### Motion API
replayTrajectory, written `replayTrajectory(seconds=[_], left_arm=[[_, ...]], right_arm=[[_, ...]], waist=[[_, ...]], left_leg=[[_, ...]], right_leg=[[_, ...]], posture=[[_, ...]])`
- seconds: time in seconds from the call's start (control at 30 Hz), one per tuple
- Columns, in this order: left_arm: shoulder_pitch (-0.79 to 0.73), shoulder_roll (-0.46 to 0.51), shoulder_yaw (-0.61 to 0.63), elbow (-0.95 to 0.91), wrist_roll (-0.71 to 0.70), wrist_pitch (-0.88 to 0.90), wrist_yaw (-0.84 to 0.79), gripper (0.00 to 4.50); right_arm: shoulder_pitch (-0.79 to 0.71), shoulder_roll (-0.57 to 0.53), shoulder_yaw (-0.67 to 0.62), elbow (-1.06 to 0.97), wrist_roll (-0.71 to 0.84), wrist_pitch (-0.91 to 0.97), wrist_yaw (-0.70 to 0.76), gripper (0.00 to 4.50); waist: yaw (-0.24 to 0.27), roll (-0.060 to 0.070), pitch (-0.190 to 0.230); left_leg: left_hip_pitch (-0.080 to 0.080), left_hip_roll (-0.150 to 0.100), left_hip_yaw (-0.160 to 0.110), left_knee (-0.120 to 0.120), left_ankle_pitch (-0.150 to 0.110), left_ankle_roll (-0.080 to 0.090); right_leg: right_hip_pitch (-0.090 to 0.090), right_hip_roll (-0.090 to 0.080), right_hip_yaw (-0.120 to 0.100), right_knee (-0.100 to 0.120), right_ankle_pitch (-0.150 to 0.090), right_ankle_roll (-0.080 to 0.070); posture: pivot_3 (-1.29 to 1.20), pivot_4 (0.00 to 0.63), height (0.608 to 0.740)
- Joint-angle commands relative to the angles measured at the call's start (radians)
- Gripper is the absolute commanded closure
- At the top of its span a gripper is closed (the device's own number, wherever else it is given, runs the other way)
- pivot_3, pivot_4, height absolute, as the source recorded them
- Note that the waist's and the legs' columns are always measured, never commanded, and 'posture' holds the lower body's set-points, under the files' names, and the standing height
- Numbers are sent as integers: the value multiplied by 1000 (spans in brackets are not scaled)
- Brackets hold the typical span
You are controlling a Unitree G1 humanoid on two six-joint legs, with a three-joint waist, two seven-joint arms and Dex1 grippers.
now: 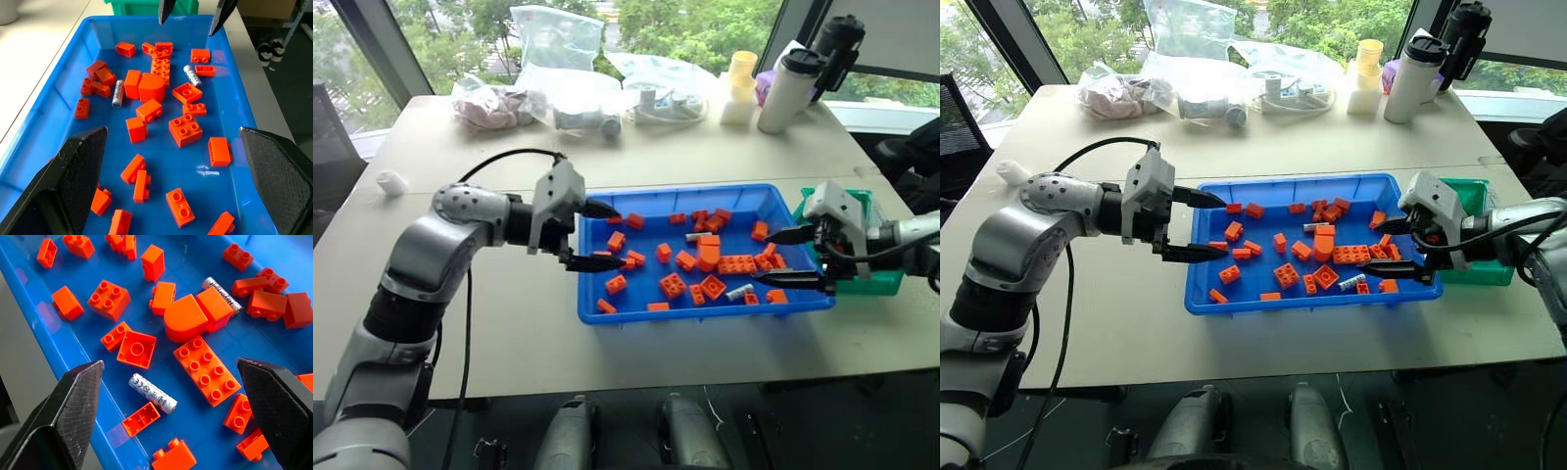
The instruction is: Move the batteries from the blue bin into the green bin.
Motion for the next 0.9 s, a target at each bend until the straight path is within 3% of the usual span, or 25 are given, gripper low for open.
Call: replayTrajectory(seconds=[0.03,0.17,0.4,0.63,0.9], left_arm=[[15,26,16,-59,5,8,17,0],[45,35,33,-95,-11,32,43,0],[60,46,49,-100,-15,42,69,0],[48,66,50,-84,-12,34,62,0],[83,104,66,-132,-41,74,59,0]], right_arm=[[-69,9,66,67,-68,-89,69,22],[-102,22,110,108,-107,-144,122,22],[-255,197,110,202,-124,-150,44,22],[-322,281,163,283,-202,-194,25,22],[-260,117,187,225,-233,-250,220,22]], waist=[[-1,0,0],[3,0,0],[0,0,0],[7,0,0],[4,0,0]], left_leg=[[0,0,0,0,0,0],[0,0,0,0,0,0],[0,0,1,0,0,0],[0,-1,1,0,0,0],[-1,-1,1,0,0,0]], right_leg=[[0,0,0,0,0,0],[0,0,0,0,0,0],[-1,0,1,1,0,0],[-1,-1,1,1,0,0],[-1,-1,0,0,0,0]], posture=[[0,150,740],[0,150,740],[0,150,740],[0,150,740],[0,150,740]])
